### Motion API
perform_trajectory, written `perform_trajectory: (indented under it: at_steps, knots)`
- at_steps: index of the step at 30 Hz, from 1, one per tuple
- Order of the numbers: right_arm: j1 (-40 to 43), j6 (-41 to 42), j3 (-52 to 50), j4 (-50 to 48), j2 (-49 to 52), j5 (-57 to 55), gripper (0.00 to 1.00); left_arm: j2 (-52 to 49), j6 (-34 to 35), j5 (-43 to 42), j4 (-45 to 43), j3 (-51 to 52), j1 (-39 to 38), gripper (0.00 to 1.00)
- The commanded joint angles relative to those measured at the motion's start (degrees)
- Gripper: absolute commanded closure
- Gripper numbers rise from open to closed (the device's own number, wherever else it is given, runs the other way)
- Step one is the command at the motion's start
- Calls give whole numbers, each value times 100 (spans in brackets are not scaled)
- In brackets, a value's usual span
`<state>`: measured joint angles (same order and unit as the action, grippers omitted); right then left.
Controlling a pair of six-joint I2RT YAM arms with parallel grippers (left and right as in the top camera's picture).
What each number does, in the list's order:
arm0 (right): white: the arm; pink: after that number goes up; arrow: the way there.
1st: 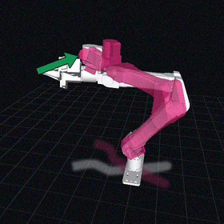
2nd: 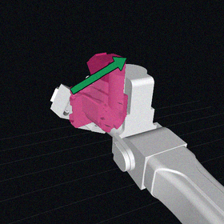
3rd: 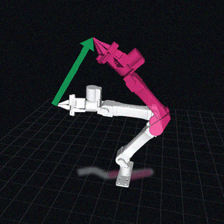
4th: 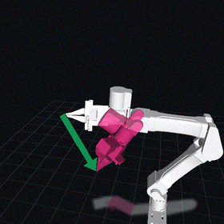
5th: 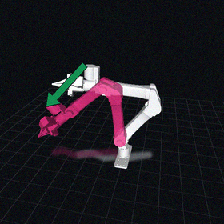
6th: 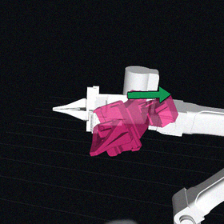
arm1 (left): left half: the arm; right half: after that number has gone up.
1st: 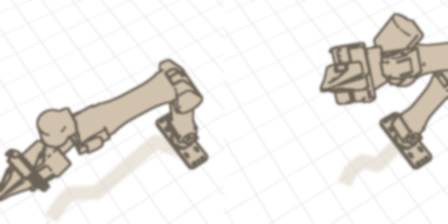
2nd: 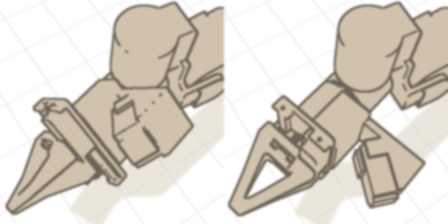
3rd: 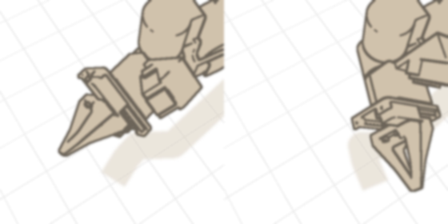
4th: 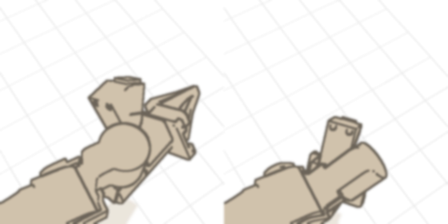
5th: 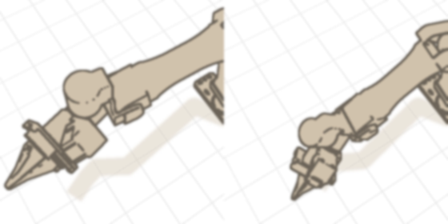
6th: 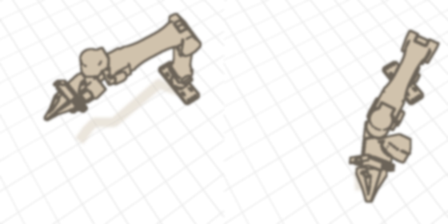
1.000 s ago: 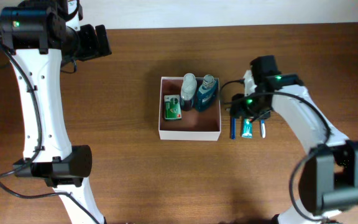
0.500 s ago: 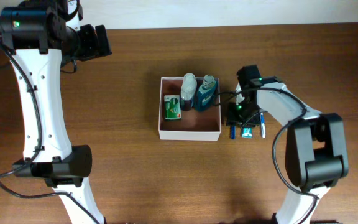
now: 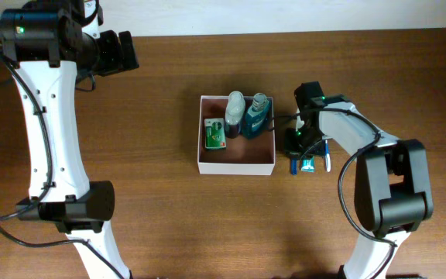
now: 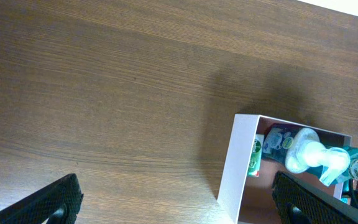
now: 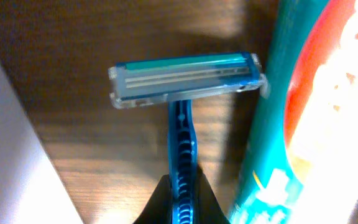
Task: Pack container
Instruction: 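Carry the blue razor into the box and release it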
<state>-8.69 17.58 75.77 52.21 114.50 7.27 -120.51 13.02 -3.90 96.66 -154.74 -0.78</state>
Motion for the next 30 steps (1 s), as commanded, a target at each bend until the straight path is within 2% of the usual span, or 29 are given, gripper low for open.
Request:
perform_trajectory:
  at_steps: [1, 6, 10, 13, 16, 20, 24, 30]
  knots:
    - [-37, 33, 195, 181, -649, -192, 96, 149, -74, -20, 2, -94, 20, 1]
    - [-210, -278, 664, 745, -1921, 85, 96, 149, -74, -20, 2, -94, 20, 1]
    - [-680, -1202, 748, 850, -2603, 610, 96, 149, -74, -20, 2, -94, 20, 1]
    - [-1248, -1982, 745, 861, -2844, 605, 96, 149, -74, -20, 2, -94, 20, 1]
    - [-1919, -3338, 737, 752, -2804, 540, 96, 149, -74, -20, 2, -94, 20, 1]
    - [-2369, -4518, 732, 190, -2474, -48, 96, 149, -74, -20, 2, -94, 20, 1]
    - [-2352, -5064, 730, -295, -1930, -48, 96, 149, -74, -20, 4, -94, 20, 1]
    - [-2262, -5464, 730, -402, -1217, -68, 96, 149, -74, -20, 2, -94, 20, 1]
